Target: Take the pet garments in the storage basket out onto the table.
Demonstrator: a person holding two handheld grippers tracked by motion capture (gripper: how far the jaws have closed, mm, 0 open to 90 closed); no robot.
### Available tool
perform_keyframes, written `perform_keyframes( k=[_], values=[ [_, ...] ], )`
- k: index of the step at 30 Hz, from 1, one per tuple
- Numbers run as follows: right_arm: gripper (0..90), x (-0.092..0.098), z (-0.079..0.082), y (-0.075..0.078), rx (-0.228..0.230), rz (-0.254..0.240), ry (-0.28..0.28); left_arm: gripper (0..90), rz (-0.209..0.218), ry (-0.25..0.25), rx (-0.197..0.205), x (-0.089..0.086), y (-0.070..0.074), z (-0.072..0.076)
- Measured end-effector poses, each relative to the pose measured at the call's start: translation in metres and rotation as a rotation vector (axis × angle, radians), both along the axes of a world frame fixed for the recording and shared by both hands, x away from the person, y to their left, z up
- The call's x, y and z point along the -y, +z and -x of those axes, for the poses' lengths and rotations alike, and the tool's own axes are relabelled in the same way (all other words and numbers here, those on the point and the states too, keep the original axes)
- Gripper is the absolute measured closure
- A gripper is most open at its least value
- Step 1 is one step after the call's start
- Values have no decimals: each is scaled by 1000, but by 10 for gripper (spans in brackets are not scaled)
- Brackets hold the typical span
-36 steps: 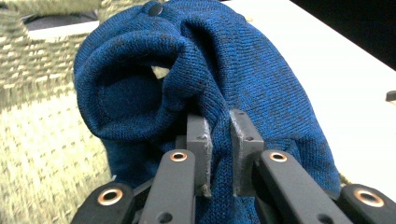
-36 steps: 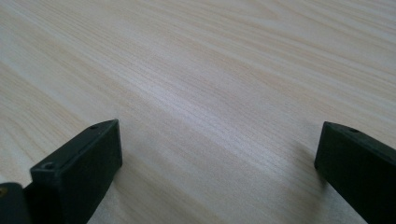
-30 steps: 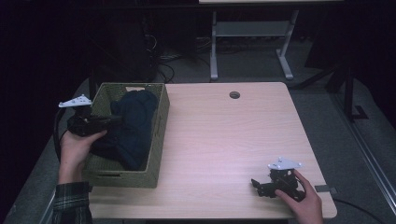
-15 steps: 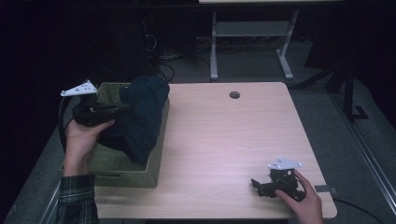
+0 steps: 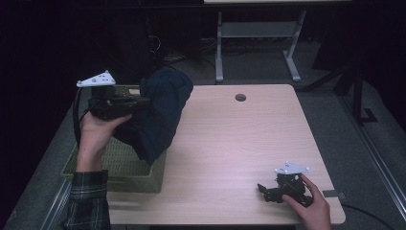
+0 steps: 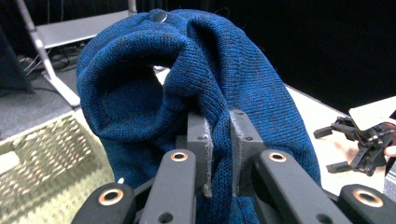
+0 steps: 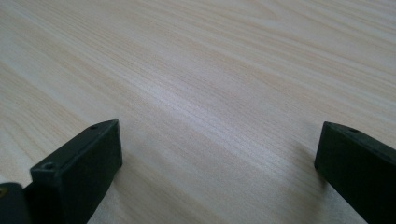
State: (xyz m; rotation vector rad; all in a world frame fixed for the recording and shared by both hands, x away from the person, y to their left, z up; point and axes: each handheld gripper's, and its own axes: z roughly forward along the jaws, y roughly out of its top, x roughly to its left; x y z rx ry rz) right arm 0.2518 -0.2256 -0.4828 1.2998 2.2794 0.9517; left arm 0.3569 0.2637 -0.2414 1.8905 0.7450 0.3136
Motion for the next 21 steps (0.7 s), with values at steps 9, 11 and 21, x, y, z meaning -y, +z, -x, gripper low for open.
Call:
perform_keyframes(
  k=[9,11,21],
  values=[
    [4,0,0,0,-1,0,0,808,-10,-59,22,35,14,-6],
    [4,0,0,0,-1,-1,0,808,-13,-73,24,43,15,-7],
    [4,0,0,0,-3,0,0,810,9,-161,16,83,12,-17]
  ],
)
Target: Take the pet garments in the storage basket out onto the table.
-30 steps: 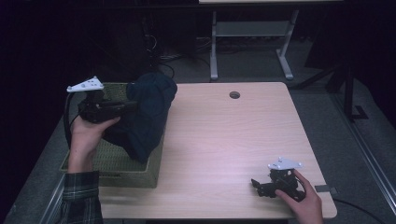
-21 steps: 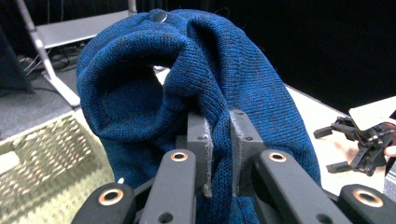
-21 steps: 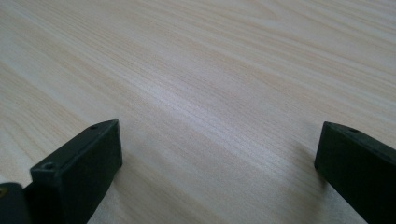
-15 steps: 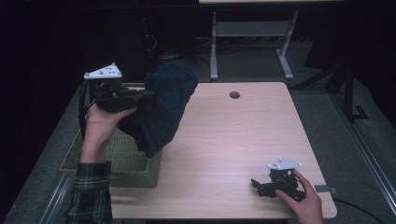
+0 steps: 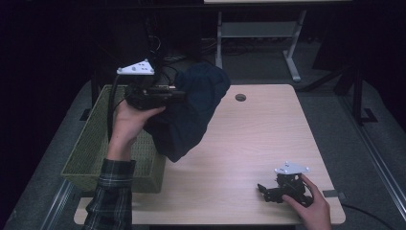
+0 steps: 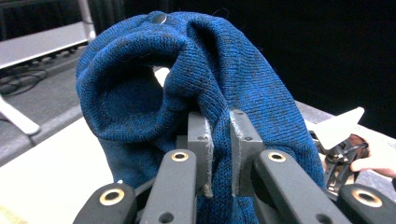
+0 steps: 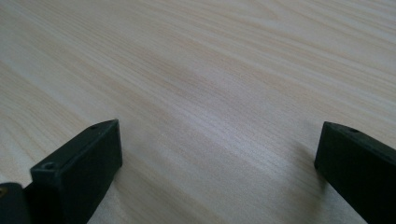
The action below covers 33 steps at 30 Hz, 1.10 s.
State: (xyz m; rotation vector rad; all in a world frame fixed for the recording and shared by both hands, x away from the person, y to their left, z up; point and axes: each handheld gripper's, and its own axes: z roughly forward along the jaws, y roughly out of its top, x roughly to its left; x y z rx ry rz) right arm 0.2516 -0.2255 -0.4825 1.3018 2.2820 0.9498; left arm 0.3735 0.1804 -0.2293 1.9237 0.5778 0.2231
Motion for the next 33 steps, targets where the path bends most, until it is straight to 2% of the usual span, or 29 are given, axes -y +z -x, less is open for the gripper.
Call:
perform_keyframes(
  k=[13,23,30,33],
  values=[
    [4,0,0,0,3,0,1,810,21,-93,-50,51,-28,-14],
    [4,0,0,0,2,0,1,809,39,-123,-74,80,-58,-25],
    [5,0,0,0,3,-1,2,808,7,-141,-86,106,-80,-31],
    [4,0,1,0,3,-1,4,808,16,-145,-96,115,-91,-35]
  ],
)
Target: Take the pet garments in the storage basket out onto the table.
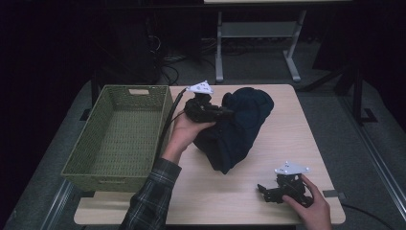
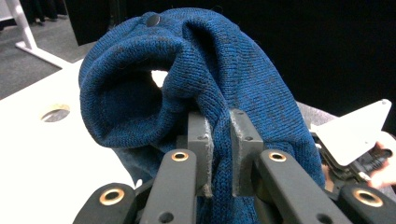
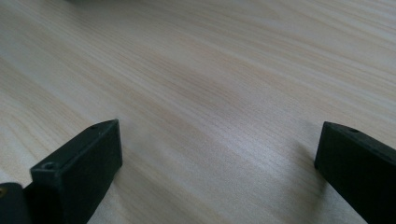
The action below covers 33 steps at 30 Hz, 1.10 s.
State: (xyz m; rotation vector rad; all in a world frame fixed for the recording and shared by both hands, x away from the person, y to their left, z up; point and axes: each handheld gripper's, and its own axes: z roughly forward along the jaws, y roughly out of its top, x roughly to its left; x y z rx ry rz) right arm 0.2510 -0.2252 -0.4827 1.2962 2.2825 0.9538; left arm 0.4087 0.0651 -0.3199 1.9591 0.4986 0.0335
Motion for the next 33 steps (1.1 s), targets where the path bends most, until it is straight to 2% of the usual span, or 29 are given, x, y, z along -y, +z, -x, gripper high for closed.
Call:
perform_keyframes(
  k=[6,11,25,31,33],
  values=[
    [4,0,1,0,-1,0,3,807,-6,-13,-20,15,-22,-7],
    [4,0,1,0,-2,0,3,806,-16,-16,-17,26,-38,-9],
    [4,0,2,0,-7,-2,5,797,-138,-16,-20,61,-78,-14],
    [4,0,2,0,-1,2,8,779,-171,-8,-45,69,-93,-17],
    [4,0,2,0,-1,1,8,762,-178,-8,-43,70,-96,-18]
  ],
)
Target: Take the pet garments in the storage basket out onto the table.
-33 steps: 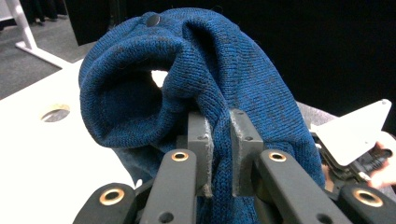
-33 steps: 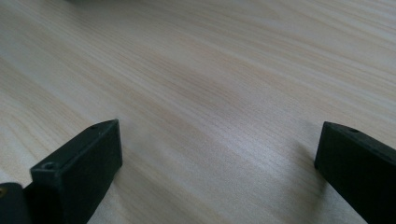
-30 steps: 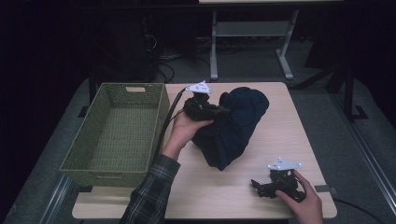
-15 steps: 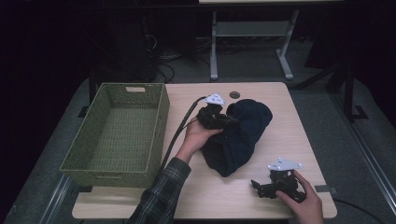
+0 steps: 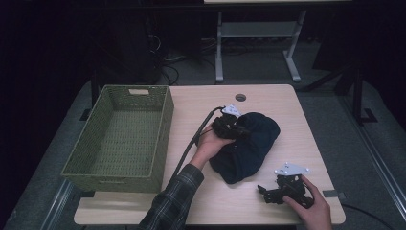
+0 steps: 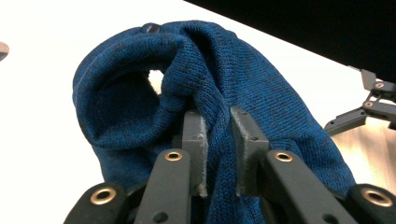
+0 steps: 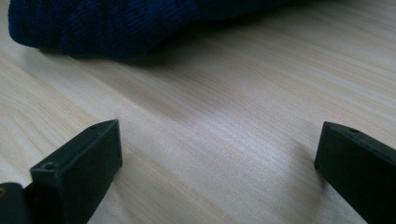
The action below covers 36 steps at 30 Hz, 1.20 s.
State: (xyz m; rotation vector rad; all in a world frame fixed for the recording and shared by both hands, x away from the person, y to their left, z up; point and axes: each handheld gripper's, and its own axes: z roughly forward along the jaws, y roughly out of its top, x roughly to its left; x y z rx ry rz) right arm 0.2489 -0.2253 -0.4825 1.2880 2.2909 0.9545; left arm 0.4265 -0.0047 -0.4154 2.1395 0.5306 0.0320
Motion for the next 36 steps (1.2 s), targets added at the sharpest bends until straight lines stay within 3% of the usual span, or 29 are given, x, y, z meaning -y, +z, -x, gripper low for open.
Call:
perform_keyframes(
  k=[2,7,9,12,18,24,28,36],
  values=[
    [4,0,0,0,-3,-2,-1,746,0,10,1,0,-1,-1],
    [4,0,0,0,-4,-2,-2,550,-18,21,-31,-2,-3,-3],
    [4,0,0,0,-4,-3,-1,479,-4,20,-49,-3,-3,-3],
    [4,0,0,0,-3,-2,-2,367,-2,31,-45,-5,0,-1],
    [4,0,0,0,-4,-2,-1,180,-61,55,-20,-8,7,7],
    [4,0,0,0,-1,-1,0,134,-64,80,-14,-26,10,19],
    [4,0,0,0,-5,-4,-2,133,-42,102,-13,-40,11,27],
    [4,0,0,0,-4,-1,0,134,-54,129,21,-64,16,48]
  ],
)
